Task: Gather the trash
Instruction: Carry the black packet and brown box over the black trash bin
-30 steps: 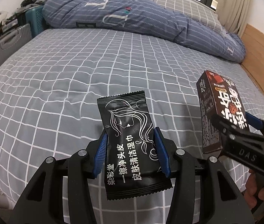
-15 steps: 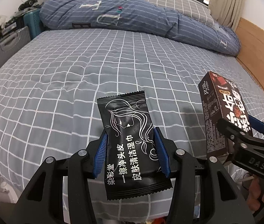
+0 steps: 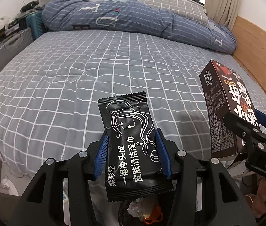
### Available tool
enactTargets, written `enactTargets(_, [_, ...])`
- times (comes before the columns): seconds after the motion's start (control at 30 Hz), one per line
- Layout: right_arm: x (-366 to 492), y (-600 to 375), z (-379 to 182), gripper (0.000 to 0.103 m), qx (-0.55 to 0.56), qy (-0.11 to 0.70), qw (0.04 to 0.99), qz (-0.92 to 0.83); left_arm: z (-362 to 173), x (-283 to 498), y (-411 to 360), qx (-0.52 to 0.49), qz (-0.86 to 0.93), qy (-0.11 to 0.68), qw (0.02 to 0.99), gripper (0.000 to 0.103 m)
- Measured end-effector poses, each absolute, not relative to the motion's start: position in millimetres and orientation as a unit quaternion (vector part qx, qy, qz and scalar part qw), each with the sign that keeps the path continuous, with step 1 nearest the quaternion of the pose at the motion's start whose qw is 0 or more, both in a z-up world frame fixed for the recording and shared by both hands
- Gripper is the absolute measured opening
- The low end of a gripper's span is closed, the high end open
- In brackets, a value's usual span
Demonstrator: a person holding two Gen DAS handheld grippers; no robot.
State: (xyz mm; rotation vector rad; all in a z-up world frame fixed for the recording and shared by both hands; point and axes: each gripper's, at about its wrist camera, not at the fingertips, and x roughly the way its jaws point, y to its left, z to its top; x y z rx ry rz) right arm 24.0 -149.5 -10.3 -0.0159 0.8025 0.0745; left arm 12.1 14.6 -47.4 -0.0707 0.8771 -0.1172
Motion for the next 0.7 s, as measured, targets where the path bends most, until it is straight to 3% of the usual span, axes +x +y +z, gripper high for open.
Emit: enactTargets(0.7, [-69.3, -165.1, -5.8, 0.093, 0.003, 0.404, 0.914, 0.038, -48.1, -72.4, 3.8, -0.029, -0.06, 0.446, 0.892, 0.047])
